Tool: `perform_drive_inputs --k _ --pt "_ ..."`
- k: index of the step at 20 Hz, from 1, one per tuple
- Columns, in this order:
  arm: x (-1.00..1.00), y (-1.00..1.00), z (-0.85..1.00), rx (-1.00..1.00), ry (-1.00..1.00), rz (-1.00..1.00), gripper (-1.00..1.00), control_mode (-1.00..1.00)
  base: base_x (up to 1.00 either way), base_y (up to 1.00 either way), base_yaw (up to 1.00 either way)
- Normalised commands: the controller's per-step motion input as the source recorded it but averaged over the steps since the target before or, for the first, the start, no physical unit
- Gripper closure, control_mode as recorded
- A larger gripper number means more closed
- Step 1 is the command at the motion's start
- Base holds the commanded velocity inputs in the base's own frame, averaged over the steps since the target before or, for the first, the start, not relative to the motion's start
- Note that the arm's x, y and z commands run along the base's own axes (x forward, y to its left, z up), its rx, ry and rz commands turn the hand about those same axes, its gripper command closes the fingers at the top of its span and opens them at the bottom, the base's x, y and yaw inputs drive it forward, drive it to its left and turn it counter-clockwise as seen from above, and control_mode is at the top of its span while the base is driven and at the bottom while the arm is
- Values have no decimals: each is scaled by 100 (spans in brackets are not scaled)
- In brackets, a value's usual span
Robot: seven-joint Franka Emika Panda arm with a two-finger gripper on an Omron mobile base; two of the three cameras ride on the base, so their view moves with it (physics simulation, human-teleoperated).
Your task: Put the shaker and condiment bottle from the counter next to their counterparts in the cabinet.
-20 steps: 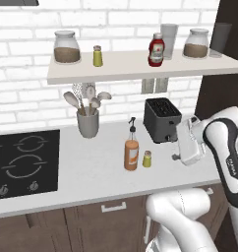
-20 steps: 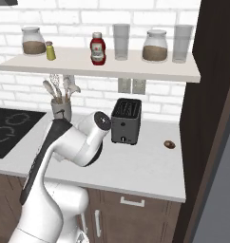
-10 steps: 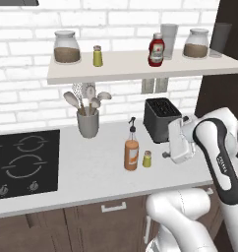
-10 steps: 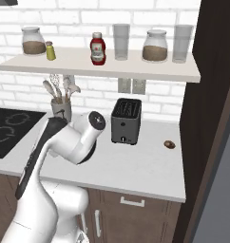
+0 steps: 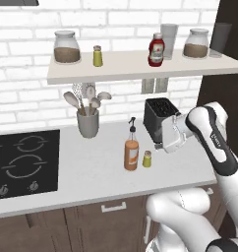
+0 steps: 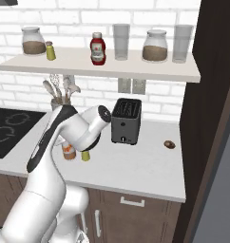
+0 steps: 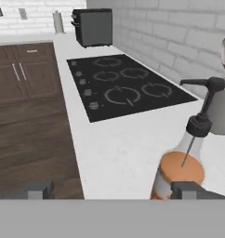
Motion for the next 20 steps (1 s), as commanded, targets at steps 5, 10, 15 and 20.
perform_drive_inputs --k 5,10,15,20 --pt "54 15 0 0 1 0 -100 -100 0 0 0" --pt "18 0 0 4 0 0 -100 -100 0 0 0" --pt "6 0 -1 5 0 0 -100 -100 0 0 0" --pt "2 0 -5 4 0 0 -100 -100 0 0 0"
